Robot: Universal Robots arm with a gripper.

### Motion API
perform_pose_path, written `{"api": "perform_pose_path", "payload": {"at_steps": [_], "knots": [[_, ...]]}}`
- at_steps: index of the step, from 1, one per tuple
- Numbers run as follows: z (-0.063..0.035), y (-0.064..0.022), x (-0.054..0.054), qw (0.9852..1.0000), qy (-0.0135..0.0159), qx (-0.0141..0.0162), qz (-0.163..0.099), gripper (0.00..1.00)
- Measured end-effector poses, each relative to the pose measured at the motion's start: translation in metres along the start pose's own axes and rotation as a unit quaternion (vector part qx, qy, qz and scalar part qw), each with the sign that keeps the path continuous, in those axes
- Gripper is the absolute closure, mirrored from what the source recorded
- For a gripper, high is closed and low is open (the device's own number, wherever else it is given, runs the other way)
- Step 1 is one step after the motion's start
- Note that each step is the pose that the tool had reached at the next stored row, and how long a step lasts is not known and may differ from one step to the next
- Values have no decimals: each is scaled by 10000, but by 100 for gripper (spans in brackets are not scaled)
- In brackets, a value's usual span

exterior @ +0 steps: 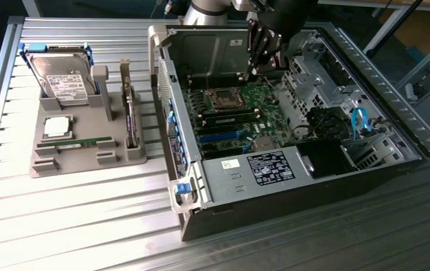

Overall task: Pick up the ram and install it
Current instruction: 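Press down the ram until it locks into place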

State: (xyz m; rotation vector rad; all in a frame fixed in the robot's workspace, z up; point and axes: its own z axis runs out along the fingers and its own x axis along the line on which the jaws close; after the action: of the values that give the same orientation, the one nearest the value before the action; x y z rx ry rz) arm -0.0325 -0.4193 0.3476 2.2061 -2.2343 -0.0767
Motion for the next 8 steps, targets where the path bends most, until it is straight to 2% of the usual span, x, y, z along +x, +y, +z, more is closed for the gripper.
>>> {"api": "perform_pose_path", "payload": {"at_steps": [8], "knots": [[0, 0, 0, 10000, -2, 1, 43, 90]]}}
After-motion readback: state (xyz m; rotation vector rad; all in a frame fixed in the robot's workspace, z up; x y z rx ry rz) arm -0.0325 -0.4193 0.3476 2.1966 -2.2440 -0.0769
